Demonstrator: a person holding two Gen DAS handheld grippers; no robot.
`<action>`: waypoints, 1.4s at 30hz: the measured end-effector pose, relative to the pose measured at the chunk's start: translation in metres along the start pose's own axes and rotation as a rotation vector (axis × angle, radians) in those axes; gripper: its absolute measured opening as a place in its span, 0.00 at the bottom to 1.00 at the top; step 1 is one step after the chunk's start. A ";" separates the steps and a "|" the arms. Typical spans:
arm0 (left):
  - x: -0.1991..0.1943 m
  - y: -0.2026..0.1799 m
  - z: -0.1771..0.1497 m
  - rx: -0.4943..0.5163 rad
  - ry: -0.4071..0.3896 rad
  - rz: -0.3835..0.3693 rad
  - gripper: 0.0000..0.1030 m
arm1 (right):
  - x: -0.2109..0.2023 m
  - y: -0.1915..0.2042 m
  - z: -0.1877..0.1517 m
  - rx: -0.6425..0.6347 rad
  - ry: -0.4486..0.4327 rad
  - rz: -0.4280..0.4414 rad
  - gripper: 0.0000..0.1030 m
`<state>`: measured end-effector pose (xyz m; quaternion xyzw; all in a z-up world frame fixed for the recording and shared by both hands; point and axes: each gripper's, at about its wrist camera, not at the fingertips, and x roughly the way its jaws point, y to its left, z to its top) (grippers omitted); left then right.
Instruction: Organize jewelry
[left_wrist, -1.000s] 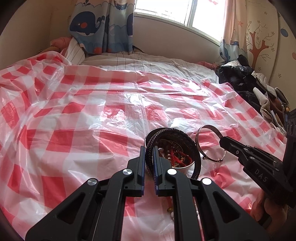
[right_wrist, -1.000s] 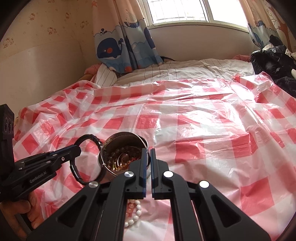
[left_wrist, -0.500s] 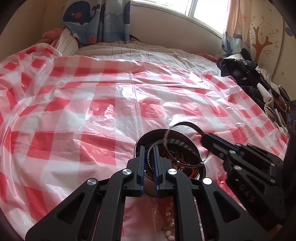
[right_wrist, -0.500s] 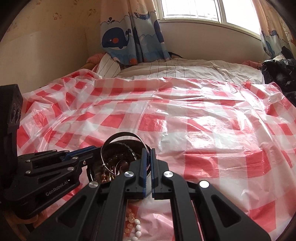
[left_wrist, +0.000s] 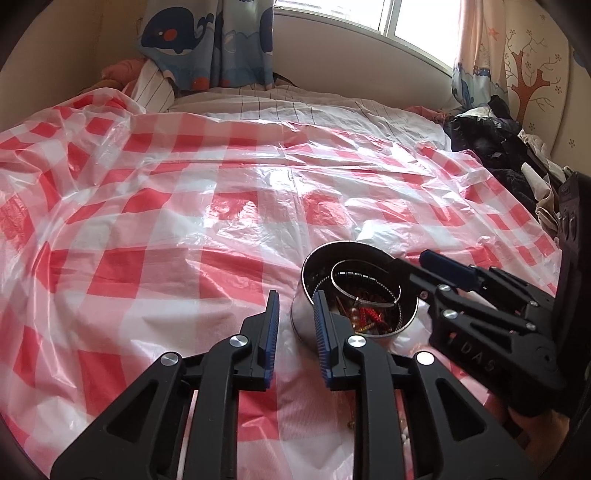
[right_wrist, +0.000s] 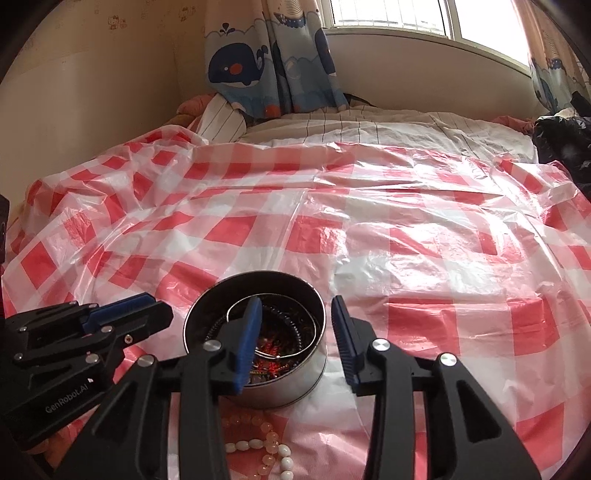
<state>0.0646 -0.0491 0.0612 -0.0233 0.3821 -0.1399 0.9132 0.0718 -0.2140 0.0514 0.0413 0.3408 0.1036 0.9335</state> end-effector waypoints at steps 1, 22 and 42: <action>-0.003 0.000 -0.002 0.000 0.001 0.001 0.18 | -0.003 -0.001 -0.001 0.004 0.000 0.002 0.38; -0.023 -0.016 -0.060 0.096 0.069 -0.050 0.33 | -0.045 -0.013 -0.075 0.075 0.177 0.044 0.38; 0.024 -0.050 -0.057 0.246 0.199 -0.019 0.30 | -0.032 -0.011 -0.079 0.063 0.219 0.006 0.36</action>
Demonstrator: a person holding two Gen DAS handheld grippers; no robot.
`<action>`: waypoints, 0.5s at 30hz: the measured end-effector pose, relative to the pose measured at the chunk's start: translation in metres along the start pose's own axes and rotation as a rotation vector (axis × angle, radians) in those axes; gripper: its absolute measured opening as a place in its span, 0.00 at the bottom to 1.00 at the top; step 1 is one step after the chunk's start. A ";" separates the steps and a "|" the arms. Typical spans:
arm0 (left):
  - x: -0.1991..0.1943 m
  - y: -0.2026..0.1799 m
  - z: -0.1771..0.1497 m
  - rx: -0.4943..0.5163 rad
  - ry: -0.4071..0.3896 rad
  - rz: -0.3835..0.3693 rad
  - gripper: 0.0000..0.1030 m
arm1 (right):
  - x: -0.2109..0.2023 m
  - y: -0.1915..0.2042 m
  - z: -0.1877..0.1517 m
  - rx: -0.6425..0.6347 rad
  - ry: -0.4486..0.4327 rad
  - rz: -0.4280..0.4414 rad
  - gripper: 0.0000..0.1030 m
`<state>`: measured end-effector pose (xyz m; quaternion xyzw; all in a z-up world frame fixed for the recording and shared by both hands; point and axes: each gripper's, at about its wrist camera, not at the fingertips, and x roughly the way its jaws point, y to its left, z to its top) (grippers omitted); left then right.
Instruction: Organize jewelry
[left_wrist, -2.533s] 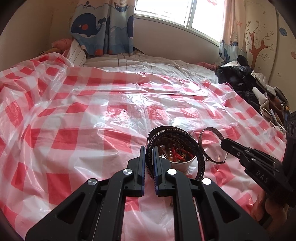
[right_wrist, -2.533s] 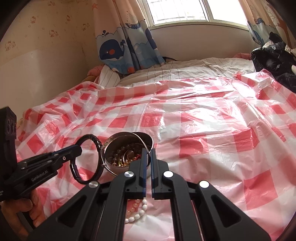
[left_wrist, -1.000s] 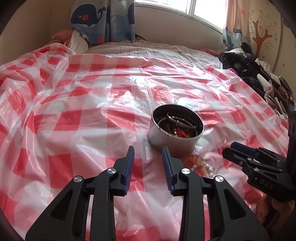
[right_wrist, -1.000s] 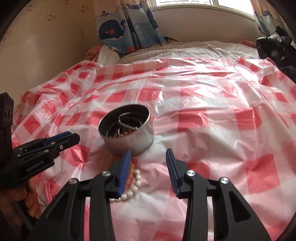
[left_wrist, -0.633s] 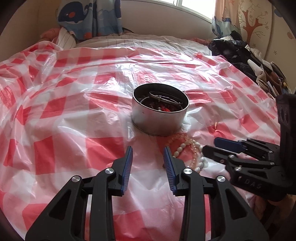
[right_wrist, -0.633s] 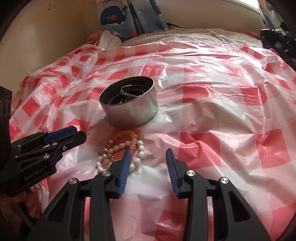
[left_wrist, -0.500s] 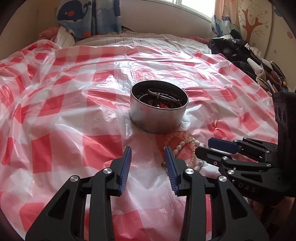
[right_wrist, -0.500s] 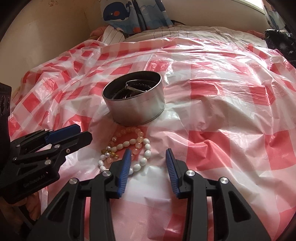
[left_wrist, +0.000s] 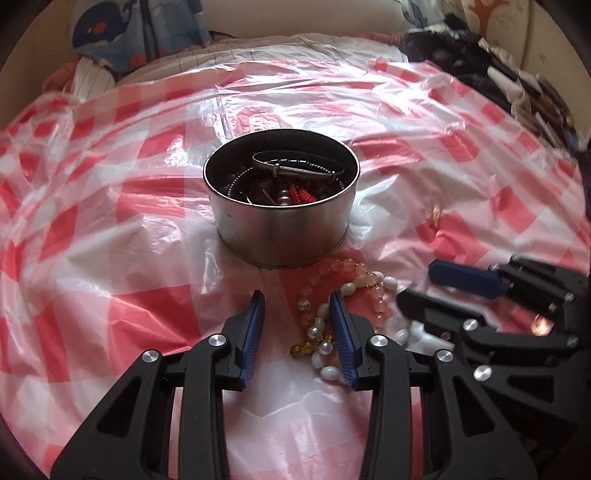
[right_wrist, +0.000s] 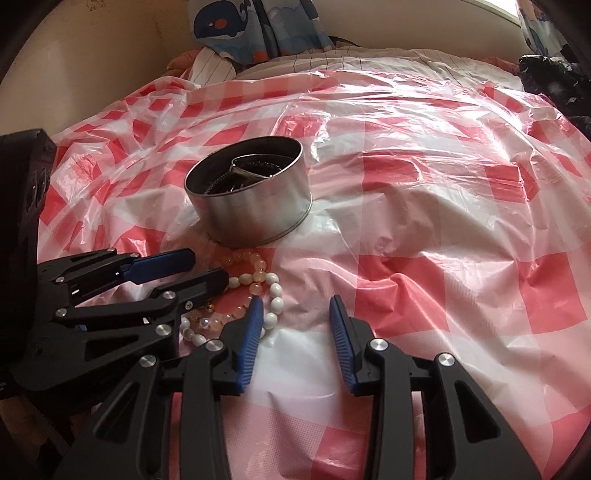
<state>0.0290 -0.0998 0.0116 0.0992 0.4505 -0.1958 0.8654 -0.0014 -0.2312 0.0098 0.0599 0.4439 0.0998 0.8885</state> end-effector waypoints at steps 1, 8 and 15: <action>-0.001 0.003 -0.002 0.000 0.001 0.017 0.29 | 0.000 0.000 0.000 -0.002 0.003 -0.002 0.36; -0.025 0.031 -0.019 -0.068 -0.037 0.063 0.26 | -0.003 0.005 -0.001 -0.030 -0.010 0.010 0.39; -0.019 0.023 -0.020 -0.024 -0.016 0.077 0.26 | 0.007 0.033 0.003 -0.131 -0.001 0.041 0.47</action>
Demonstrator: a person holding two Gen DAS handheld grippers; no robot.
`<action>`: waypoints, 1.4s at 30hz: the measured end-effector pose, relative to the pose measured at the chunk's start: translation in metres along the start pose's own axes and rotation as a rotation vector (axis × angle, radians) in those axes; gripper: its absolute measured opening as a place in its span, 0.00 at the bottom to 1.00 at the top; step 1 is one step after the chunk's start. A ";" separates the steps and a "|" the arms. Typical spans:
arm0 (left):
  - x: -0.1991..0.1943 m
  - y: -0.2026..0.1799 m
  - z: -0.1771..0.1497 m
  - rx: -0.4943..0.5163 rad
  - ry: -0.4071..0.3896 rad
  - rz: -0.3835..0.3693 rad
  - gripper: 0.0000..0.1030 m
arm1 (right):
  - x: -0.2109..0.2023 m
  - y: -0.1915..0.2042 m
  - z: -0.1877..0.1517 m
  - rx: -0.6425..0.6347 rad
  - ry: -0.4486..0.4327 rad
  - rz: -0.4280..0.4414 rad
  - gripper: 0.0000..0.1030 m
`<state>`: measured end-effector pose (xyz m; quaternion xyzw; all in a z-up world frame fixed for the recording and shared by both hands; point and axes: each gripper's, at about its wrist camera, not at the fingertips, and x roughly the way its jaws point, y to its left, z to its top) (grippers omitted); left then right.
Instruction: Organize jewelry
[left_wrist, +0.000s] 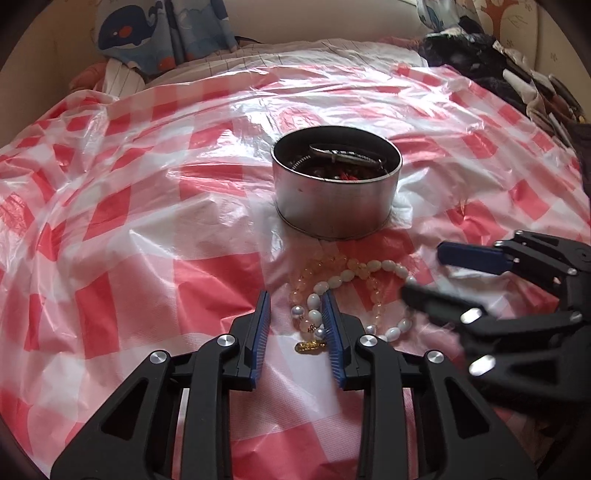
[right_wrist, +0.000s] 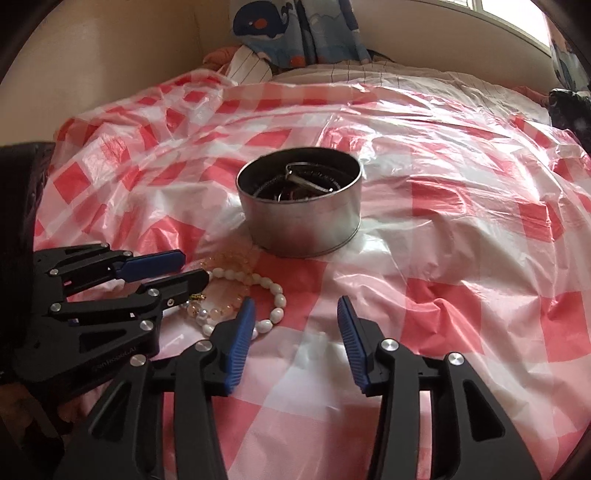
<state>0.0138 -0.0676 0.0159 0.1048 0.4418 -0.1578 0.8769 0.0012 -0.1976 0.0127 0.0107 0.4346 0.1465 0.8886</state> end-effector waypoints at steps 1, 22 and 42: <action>0.000 -0.002 0.000 0.007 0.003 0.008 0.26 | 0.008 0.004 0.000 -0.024 0.033 -0.012 0.49; 0.002 -0.011 -0.004 0.092 0.021 -0.045 0.10 | 0.000 -0.017 -0.004 0.015 0.059 -0.047 0.09; -0.011 -0.002 -0.010 0.082 -0.020 -0.069 0.07 | -0.001 -0.018 -0.005 0.042 0.033 0.012 0.08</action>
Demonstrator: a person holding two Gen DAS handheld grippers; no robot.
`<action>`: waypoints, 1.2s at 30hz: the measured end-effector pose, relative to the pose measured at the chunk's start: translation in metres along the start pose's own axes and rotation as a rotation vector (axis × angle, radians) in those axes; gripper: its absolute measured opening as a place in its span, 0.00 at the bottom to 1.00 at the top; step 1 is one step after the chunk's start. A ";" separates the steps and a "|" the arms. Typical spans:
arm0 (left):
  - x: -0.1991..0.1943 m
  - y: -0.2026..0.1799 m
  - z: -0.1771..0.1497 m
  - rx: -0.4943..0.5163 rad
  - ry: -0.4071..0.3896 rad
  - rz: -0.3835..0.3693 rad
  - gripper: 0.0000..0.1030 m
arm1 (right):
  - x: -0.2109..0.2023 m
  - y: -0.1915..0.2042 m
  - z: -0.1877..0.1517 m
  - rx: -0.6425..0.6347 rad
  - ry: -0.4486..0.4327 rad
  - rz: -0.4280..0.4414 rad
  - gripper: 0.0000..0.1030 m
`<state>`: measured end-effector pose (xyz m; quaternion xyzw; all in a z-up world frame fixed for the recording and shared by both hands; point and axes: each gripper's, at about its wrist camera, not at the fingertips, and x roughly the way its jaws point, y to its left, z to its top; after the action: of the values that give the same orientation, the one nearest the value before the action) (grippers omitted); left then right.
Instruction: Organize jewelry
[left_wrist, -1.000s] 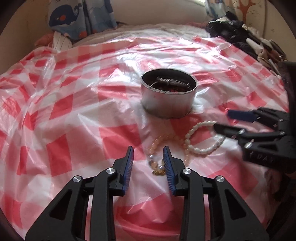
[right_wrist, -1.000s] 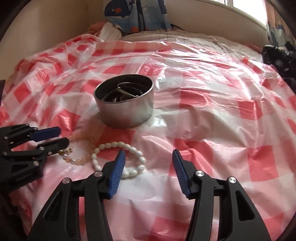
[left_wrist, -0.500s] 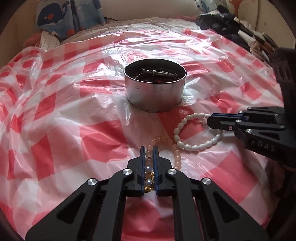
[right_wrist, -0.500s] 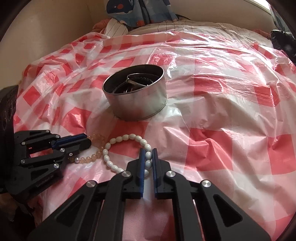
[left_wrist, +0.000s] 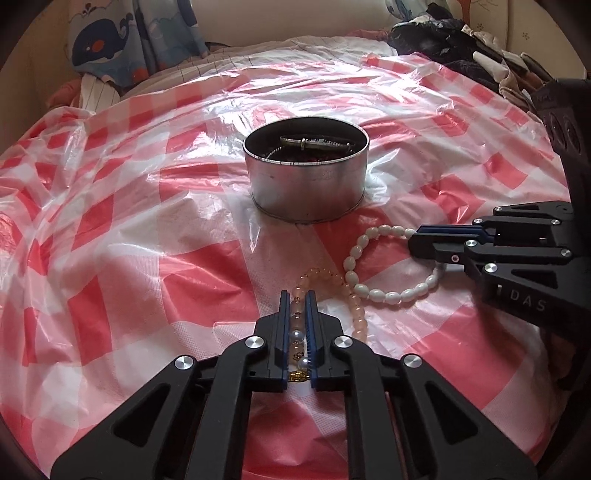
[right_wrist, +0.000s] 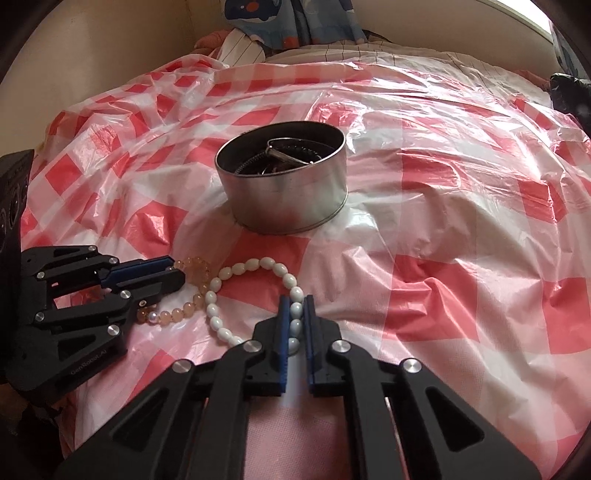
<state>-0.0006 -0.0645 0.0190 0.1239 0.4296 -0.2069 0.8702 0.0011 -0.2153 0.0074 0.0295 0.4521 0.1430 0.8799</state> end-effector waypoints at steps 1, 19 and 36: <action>-0.005 0.001 0.002 -0.008 -0.023 -0.005 0.07 | -0.003 -0.002 0.001 0.006 -0.015 -0.003 0.08; 0.010 0.006 0.001 -0.006 -0.001 0.033 0.15 | 0.003 -0.002 0.000 -0.015 0.002 -0.072 0.09; 0.010 0.001 -0.001 0.008 -0.010 0.066 0.39 | -0.004 -0.007 0.003 0.028 -0.037 -0.058 0.34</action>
<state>0.0051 -0.0660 0.0105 0.1404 0.4204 -0.1806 0.8781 0.0026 -0.2229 0.0113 0.0316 0.4385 0.1106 0.8913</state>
